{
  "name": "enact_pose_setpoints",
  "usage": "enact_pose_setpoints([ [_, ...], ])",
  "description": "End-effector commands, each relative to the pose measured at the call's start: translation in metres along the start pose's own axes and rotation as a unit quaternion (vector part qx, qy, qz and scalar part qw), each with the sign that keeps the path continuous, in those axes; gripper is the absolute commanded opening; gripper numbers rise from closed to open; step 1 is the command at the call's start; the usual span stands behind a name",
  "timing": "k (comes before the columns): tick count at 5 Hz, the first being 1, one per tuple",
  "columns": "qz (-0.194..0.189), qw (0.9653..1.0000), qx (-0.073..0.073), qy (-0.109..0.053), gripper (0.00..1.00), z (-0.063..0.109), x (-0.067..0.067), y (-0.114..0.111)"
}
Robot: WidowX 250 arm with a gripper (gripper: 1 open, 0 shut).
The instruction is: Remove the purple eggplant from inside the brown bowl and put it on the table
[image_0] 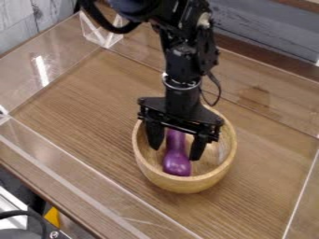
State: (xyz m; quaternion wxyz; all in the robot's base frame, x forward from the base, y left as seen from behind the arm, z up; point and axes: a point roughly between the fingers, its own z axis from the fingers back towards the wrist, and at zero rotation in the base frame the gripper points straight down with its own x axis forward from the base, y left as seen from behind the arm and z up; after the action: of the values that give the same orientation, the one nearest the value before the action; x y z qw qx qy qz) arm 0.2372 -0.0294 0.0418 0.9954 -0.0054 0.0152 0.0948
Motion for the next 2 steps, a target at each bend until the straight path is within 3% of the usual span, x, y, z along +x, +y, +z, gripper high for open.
enact_pose_setpoints([
  [1, -0.002, 0.9998, -0.004, -0.019, 1.0, 0.0026, 0.0036, -0.0034],
  [2, 0.003, 0.9997, -0.006, -0.023, 1.0, 0.0001, 0.0041, -0.0049],
])
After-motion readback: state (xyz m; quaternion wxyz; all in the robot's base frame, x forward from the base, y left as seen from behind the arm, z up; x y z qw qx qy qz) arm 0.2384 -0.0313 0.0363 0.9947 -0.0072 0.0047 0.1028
